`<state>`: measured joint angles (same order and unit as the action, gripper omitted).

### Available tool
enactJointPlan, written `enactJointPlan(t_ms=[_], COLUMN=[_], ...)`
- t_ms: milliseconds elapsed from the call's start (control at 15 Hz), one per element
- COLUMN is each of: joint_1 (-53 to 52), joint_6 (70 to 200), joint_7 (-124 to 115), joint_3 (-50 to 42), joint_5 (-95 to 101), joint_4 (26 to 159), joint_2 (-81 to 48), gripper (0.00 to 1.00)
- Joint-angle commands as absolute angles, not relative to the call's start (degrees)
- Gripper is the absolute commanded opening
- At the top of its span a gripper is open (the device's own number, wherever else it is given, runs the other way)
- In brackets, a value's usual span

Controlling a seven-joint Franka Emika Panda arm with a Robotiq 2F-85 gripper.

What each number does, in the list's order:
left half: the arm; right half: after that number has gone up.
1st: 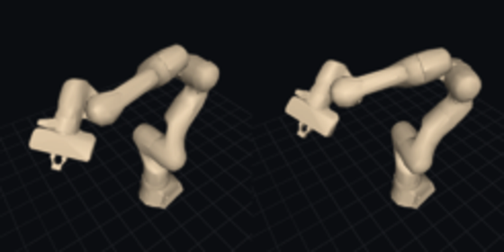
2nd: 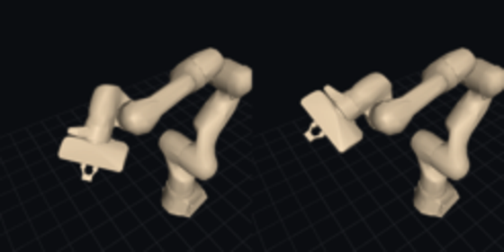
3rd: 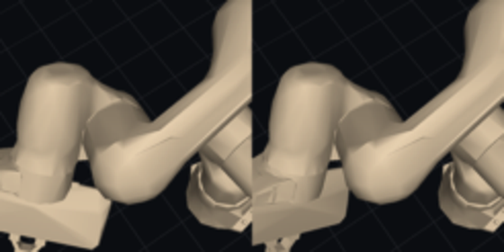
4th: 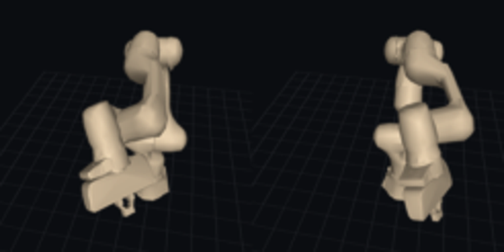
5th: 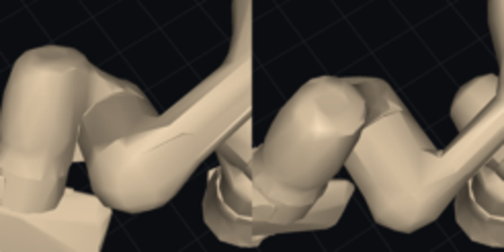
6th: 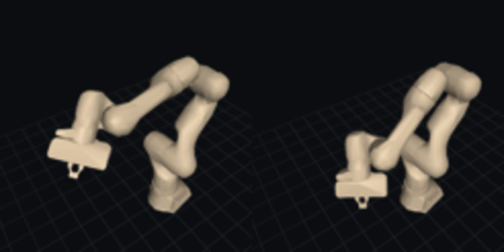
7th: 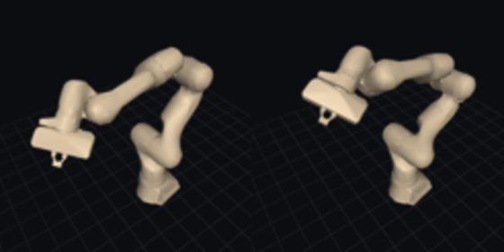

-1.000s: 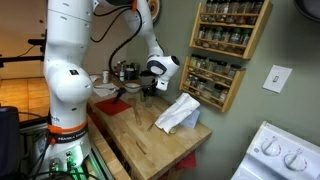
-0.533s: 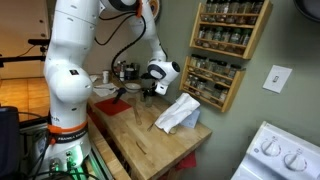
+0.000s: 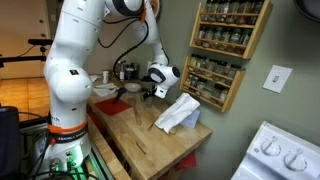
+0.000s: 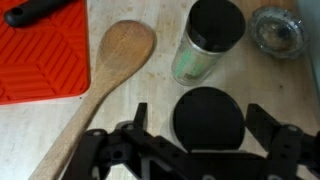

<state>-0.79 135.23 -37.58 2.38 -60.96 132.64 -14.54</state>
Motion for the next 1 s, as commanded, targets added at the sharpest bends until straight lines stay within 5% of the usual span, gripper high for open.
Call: enactJointPlan(t_ms=[0,67,200,600,933], joint_1=[-0.76,-0.85,-0.85,-1.16,-2.59], joint_6=[133.08,132.96,132.55,131.52,132.06], joint_7=[-35.0,-35.34,-35.79,-38.42,-45.61], joint_3=[1.71,1.56,1.28,0.35,-0.59], joint_5=[-64.45,-64.54,-64.55,-63.38,-57.83], joint_4=[131.39,131.28,131.1,131.25,131.54], joint_2=[-16.65,-16.88,-17.26,-17.46,-15.54], gripper=[1.0,1.0,0.72,0.28,0.28])
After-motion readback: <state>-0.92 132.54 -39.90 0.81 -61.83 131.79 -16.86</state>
